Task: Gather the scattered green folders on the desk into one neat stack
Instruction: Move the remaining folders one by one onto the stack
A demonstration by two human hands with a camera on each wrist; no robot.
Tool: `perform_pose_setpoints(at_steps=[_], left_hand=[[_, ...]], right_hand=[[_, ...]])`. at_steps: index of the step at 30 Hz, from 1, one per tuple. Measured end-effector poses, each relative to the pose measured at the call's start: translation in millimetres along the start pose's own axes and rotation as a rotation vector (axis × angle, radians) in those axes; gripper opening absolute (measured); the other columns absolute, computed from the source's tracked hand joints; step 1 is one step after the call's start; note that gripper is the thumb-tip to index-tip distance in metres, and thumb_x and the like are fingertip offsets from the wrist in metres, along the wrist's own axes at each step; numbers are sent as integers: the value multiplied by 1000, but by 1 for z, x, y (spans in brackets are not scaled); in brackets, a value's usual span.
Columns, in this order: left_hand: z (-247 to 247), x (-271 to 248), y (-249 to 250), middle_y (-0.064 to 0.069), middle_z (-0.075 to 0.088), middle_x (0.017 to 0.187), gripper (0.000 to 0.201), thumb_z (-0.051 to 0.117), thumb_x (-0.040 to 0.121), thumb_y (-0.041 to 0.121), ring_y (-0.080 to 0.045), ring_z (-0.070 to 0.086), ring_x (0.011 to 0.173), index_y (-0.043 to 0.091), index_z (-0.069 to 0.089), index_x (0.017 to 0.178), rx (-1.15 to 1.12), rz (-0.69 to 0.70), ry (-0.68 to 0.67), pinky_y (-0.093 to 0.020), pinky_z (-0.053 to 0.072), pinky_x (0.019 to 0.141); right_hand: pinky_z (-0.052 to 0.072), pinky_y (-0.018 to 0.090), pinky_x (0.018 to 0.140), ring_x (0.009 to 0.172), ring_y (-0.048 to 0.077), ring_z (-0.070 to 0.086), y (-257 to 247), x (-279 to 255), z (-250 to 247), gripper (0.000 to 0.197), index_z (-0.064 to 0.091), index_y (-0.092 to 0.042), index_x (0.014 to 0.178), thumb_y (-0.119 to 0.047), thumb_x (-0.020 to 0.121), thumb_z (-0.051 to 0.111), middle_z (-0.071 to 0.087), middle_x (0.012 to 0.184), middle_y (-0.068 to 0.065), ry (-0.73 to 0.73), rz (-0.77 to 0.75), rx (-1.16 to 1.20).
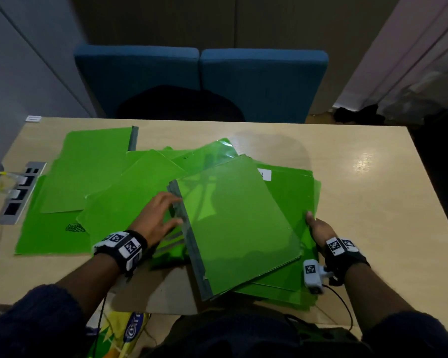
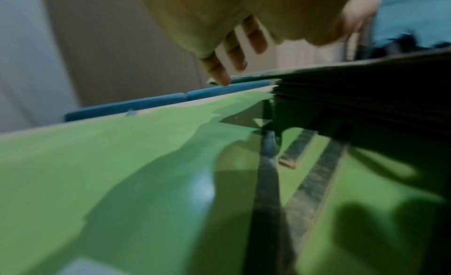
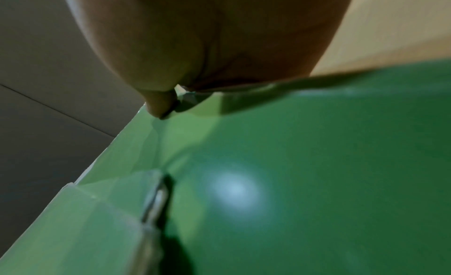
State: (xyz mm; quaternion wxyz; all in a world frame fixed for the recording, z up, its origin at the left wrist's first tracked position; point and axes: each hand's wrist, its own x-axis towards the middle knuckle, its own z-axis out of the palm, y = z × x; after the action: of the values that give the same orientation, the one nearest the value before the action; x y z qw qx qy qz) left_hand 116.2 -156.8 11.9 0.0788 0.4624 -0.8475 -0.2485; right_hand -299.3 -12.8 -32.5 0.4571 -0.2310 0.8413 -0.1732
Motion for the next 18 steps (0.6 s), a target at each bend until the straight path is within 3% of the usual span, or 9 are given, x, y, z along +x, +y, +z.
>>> perform_pose_setpoints(at_steps=[1,3,6,7,9,12,15,18], left_hand=[[-2,3,1,-9,48,129,45,57,91,41,-23,52,110,14,49,127,-112,-164,83,-41,44,96],[-2,11,11,-12,55,122,59,42,90,56,-26,59,99,9,44,126,-284,-490,130,-37,47,85],[8,24,32,-10,59,117,81,50,85,66,-31,66,92,10,29,139,-500,-731,-51,-34,52,73],[12,29,40,-10,57,120,84,60,83,61,-32,64,98,9,27,140,-506,-730,-75,-34,51,74],[20,41,55,-12,51,133,87,74,79,43,-33,55,116,8,25,141,-482,-658,-37,-35,47,88],[22,58,80,-11,46,141,81,70,86,22,-32,48,125,14,18,147,-552,-545,6,-33,39,96],[28,70,95,-12,38,148,82,65,90,18,-30,42,132,15,11,151,-546,-460,-28,-34,36,103],[45,70,103,-11,44,143,71,67,88,26,-29,48,127,11,27,145,-451,-469,-13,-29,39,97]], right_hand=[[37,43,104,125,42,50,-1,-1,0,69,51,3,137,-50,102,24,49,140,31,-1,-7,-10],[36,41,104,126,42,49,-1,-1,-1,68,51,2,137,-50,102,23,48,140,31,-8,-10,-12],[35,41,103,127,42,48,1,0,1,69,50,2,138,-51,102,23,47,142,30,-4,-12,-12],[35,41,103,127,42,48,0,-1,1,70,50,2,138,-52,102,23,47,142,30,-5,-8,-16],[36,41,103,125,42,50,1,0,2,73,51,2,137,-54,101,22,48,141,30,4,-11,-18],[37,42,103,124,42,50,5,1,6,78,51,1,137,-58,98,18,50,139,30,24,-32,-24],[35,42,105,128,42,48,7,-3,8,78,48,-1,140,-57,98,14,48,142,29,45,-33,-24],[37,38,98,126,41,49,2,-9,10,75,47,1,141,-53,101,12,46,142,30,71,-8,59]])
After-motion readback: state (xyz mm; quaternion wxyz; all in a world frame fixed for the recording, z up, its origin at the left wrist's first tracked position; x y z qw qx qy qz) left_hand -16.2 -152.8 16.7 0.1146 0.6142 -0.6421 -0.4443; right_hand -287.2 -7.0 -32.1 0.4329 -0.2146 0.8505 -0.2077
